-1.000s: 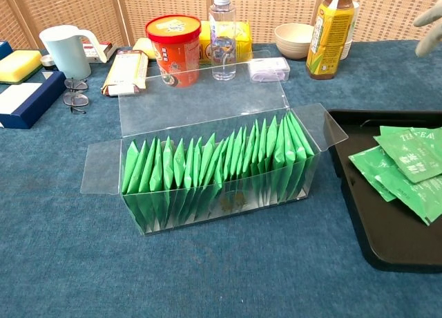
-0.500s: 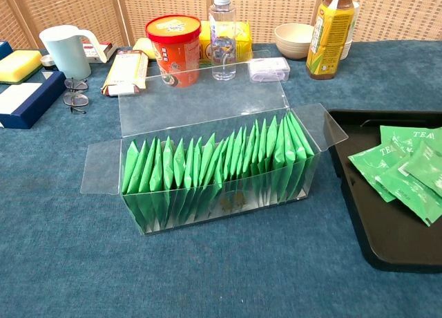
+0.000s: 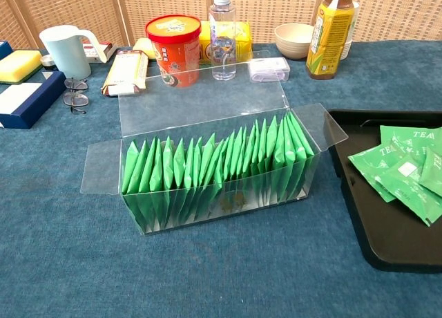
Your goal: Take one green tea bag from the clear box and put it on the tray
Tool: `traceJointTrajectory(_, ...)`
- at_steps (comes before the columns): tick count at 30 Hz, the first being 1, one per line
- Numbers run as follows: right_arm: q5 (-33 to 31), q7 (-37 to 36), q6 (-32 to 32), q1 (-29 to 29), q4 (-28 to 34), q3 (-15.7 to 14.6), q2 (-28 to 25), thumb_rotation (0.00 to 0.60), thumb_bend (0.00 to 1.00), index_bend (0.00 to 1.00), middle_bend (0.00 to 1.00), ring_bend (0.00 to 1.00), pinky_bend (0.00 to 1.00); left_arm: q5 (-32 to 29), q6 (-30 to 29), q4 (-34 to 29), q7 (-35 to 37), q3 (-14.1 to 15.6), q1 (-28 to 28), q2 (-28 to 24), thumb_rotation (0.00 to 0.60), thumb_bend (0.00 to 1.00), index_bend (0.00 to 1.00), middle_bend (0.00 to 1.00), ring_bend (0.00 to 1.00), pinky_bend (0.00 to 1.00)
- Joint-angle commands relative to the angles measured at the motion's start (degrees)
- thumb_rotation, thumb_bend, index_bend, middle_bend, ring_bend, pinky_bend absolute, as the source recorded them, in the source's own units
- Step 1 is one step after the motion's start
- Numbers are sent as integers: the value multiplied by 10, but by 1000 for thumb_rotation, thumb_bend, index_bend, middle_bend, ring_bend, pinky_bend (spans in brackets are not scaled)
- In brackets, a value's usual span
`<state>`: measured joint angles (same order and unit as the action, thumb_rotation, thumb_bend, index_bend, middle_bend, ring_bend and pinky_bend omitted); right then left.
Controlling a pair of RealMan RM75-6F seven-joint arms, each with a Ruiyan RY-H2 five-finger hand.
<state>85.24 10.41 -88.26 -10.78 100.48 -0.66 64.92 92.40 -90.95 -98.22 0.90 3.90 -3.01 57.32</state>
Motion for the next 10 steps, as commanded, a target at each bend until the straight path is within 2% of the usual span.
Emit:
traceJointTrajectory(1,0,-1,1,4,2,1,1,600,545,278,127,23,49,4,0,-3,0,-1,2,2,600,267,186,147,17,248)
traceJointTrajectory(10,-16,-2,29,10,7,6,5,600,545,276,127,23,49,1,10,-14,-12,-10,12,1,600,267,186,147,17,248)
